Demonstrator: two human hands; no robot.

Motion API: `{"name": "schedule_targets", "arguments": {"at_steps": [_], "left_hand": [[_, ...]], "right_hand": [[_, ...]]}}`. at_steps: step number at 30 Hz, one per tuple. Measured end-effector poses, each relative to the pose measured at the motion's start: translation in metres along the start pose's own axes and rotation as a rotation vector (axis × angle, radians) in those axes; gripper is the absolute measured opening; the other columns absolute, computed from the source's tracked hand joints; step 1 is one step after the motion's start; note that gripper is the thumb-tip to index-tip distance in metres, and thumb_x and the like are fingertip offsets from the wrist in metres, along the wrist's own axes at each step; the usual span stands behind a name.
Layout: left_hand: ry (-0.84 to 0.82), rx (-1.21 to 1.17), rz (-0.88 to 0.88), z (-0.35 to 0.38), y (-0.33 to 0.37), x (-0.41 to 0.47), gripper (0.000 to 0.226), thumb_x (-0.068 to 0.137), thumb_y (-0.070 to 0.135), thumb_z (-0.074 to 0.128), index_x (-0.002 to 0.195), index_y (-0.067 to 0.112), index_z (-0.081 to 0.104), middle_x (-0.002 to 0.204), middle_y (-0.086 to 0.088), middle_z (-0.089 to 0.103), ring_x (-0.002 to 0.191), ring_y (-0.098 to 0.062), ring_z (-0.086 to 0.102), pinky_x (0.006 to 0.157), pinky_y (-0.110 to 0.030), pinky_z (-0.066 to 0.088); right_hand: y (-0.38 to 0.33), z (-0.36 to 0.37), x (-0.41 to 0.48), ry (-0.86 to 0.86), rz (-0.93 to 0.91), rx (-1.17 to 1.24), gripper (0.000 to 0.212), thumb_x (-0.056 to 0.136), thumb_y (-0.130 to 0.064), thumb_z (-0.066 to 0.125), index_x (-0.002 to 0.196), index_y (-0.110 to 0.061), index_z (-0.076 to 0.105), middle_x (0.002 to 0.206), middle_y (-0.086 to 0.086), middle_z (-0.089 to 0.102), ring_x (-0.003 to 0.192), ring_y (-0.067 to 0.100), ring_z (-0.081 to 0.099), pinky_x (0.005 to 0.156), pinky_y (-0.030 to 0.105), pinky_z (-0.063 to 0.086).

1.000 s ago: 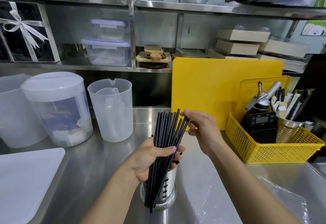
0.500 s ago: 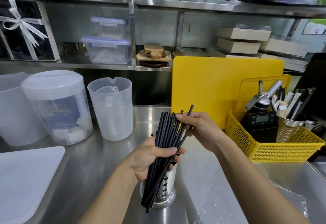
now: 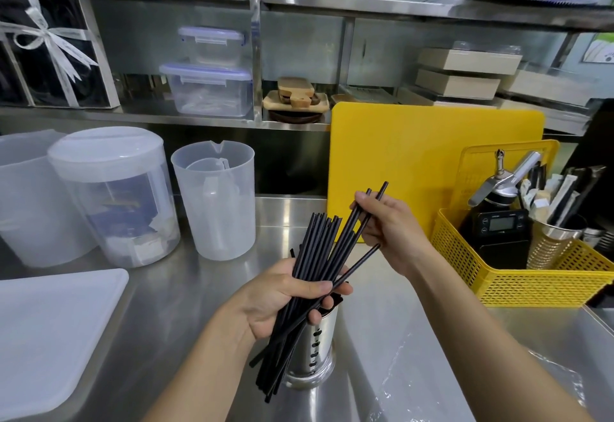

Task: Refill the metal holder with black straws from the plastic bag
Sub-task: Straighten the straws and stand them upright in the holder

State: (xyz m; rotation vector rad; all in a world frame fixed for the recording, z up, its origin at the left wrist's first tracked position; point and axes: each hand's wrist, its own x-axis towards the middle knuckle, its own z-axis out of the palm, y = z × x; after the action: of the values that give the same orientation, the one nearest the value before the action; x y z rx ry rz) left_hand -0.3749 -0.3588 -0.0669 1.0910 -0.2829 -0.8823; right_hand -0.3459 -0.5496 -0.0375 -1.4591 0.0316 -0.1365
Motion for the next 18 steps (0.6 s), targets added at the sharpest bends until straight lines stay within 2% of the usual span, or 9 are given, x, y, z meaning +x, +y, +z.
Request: {"name": "schedule_targets", "arguments": {"at_steps": [2, 4, 6, 8, 11, 13, 15, 18], "left_hand": [[-0.026, -0.001, 0.001, -0.002, -0.001, -0.002, 0.026, 0.075, -0.004, 0.057, 0.101, -0.001, 0.059, 0.084, -0.012, 0.067, 0.059, -0.012, 0.055, 0.044, -0.018, 0.045], [-0.053, -0.006, 0.003, -0.003, 0.0, -0.003, 0.027, 0.076, -0.004, 0.055, 0.103, -0.003, 0.055, 0.082, -0.011, 0.066, 0.057, -0.012, 0.054, 0.043, -0.018, 0.043], [-0.068, -0.003, -0.001, -0.004, 0.0, -0.003, 0.026, 0.076, -0.004, 0.054, 0.102, -0.002, 0.054, 0.081, -0.011, 0.065, 0.055, -0.011, 0.052, 0.043, -0.017, 0.042], [-0.071, 0.008, -0.008, -0.004, -0.001, -0.002, 0.024, 0.076, -0.004, 0.054, 0.1, 0.0, 0.054, 0.081, -0.011, 0.065, 0.054, -0.011, 0.05, 0.042, -0.017, 0.041], [-0.08, -0.007, -0.02, -0.007, -0.002, -0.003, 0.024, 0.076, -0.004, 0.054, 0.1, 0.001, 0.057, 0.08, -0.01, 0.065, 0.052, -0.01, 0.049, 0.042, -0.017, 0.041], [-0.083, -0.011, -0.03, -0.011, -0.003, -0.007, 0.028, 0.077, -0.005, 0.053, 0.103, 0.003, 0.062, 0.079, -0.009, 0.064, 0.052, -0.009, 0.048, 0.042, -0.016, 0.04], [-0.091, -0.014, -0.018, -0.016, -0.002, -0.009, 0.031, 0.078, -0.003, 0.054, 0.107, 0.003, 0.063, 0.077, -0.007, 0.062, 0.051, -0.008, 0.047, 0.042, -0.016, 0.039], [-0.179, -0.038, 0.013, -0.019, 0.001, -0.009, 0.04, 0.077, 0.006, 0.067, 0.116, 0.001, 0.059, 0.074, -0.001, 0.055, 0.05, -0.005, 0.043, 0.043, -0.014, 0.037]], "right_hand": [[-0.004, -0.001, 0.004, 0.11, -0.027, 0.066, 0.023, 0.095, -0.023, 0.048, 0.074, -0.014, 0.05, 0.05, -0.004, 0.033, 0.04, 0.007, 0.023, 0.039, 0.021, 0.018], [-0.007, -0.002, 0.007, 0.227, -0.048, 0.016, 0.024, 0.098, -0.022, 0.039, 0.075, -0.014, 0.044, 0.055, 0.001, 0.039, 0.042, 0.011, 0.031, 0.04, 0.023, 0.026], [-0.007, 0.003, 0.006, 0.252, -0.06, 0.039, 0.024, 0.099, -0.018, 0.031, 0.078, -0.012, 0.04, 0.057, 0.006, 0.051, 0.046, 0.018, 0.044, 0.047, 0.029, 0.038], [-0.005, 0.008, 0.006, 0.217, -0.069, 0.255, 0.021, 0.1, -0.016, 0.028, 0.081, -0.012, 0.036, 0.051, 0.004, 0.05, 0.042, 0.02, 0.049, 0.046, 0.03, 0.043], [-0.01, 0.004, 0.013, 0.264, -0.148, 0.655, 0.028, 0.101, -0.021, 0.029, 0.075, -0.015, 0.033, 0.043, -0.006, 0.029, 0.033, 0.01, 0.028, 0.037, 0.018, 0.026], [-0.018, -0.01, 0.02, 0.311, -0.216, 0.844, 0.029, 0.101, -0.025, 0.031, 0.075, -0.015, 0.037, 0.041, -0.008, 0.023, 0.031, 0.006, 0.019, 0.035, 0.015, 0.019], [-0.024, -0.022, 0.025, 0.278, -0.186, 0.911, 0.029, 0.1, -0.028, 0.035, 0.076, -0.012, 0.043, 0.037, -0.008, 0.023, 0.028, 0.005, 0.02, 0.031, 0.016, 0.019], [-0.021, -0.026, 0.025, 0.167, -0.105, 0.828, 0.028, 0.097, -0.024, 0.041, 0.074, -0.011, 0.049, 0.033, -0.008, 0.023, 0.025, 0.003, 0.02, 0.028, 0.017, 0.019]]}}
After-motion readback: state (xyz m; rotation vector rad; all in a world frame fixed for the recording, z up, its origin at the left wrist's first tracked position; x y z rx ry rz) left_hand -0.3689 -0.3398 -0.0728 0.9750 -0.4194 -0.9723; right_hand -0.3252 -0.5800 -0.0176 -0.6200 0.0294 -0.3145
